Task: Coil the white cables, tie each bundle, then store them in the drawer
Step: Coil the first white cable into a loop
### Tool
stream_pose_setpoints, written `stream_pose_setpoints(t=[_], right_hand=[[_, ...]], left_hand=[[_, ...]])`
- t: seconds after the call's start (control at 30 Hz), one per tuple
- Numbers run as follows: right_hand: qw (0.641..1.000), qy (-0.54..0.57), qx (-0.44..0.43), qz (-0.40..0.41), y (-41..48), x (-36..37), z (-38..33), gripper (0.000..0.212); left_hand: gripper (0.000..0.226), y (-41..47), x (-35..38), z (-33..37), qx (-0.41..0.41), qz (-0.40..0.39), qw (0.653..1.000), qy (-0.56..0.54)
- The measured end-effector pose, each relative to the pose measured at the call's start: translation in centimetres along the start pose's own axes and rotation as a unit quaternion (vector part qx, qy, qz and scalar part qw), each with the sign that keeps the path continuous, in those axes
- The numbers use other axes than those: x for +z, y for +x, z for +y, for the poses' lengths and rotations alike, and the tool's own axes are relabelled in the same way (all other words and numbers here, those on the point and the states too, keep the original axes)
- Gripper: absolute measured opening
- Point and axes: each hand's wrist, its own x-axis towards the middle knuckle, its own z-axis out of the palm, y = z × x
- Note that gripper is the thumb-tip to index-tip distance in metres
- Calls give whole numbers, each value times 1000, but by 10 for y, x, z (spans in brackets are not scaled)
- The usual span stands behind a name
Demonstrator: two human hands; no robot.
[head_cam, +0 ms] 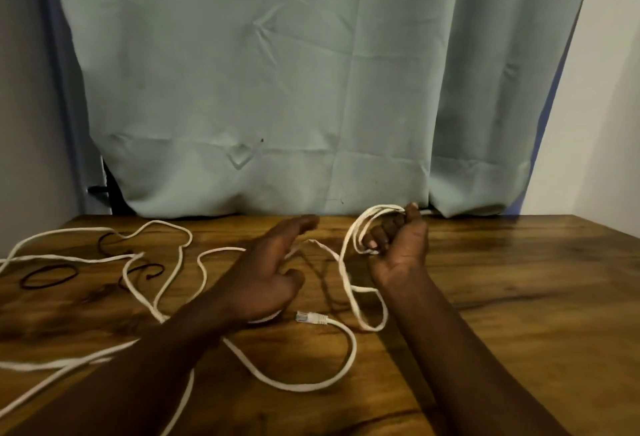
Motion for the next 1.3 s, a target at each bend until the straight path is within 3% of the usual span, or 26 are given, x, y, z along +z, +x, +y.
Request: stream_pose_setpoints(t=[0.1, 0.2, 0.27, 0.37, 0.43, 0.5, 0.6, 0.67, 0.73, 0.87, 1.0, 1.03, 1.1, 1.17, 1.3], right_hand=[[999, -16, -1, 36, -5, 2, 14, 49], [997, -16, 6, 77, -11, 4, 14, 48], [996, 4, 35, 82, -18, 8, 8, 51], [996, 9, 15, 83, -15, 8, 6, 49], [996, -66, -16, 62, -9, 6, 10, 48], [986, -164, -31, 3, -6, 4, 12, 53], [942, -311, 7, -125, -14, 5, 11, 65], [894, -416, 7, -168, -23, 7, 15, 70], [858, -477, 15, -191, -29, 9, 22, 71], [826, -508, 47, -238, -35, 11, 22, 72], [788, -576, -27, -218, -31, 7, 24, 56], [799, -567, -35, -197, -29, 6, 27, 52], [853, -497, -1, -157, -25, 4, 32, 49], [903, -409, 46, -125, -22, 3, 32, 50], [968, -230, 69, -75, -15, 3, 29, 51]], left_hand=[[86, -6, 24, 15, 2, -31, 987, -160], [103, -6, 36, 18, -6, -51, 983, -177], [100, -5, 36, 14, -20, -51, 982, -179], [62, -3, 37, 15, -10, -48, 984, -172], [32, -1, 35, 20, -10, -10, 973, -229], [25, 3, 31, 19, -31, 61, 956, -285], [30, 7, 18, 7, -17, 198, 962, -189], [32, 5, 9, -1, 14, 230, 970, -82], [35, 3, 5, -3, 48, 205, 977, 18], [39, 5, 6, -1, 70, 154, 971, 169], [20, 7, 7, 0, 51, 158, 971, 173], [15, 8, 7, -1, 37, 157, 979, 121], [24, 9, 5, -1, -10, 121, 992, -45], [27, 7, 1, 3, -40, 62, 974, -214], [57, 7, -3, 4, -65, -5, 931, -360]])
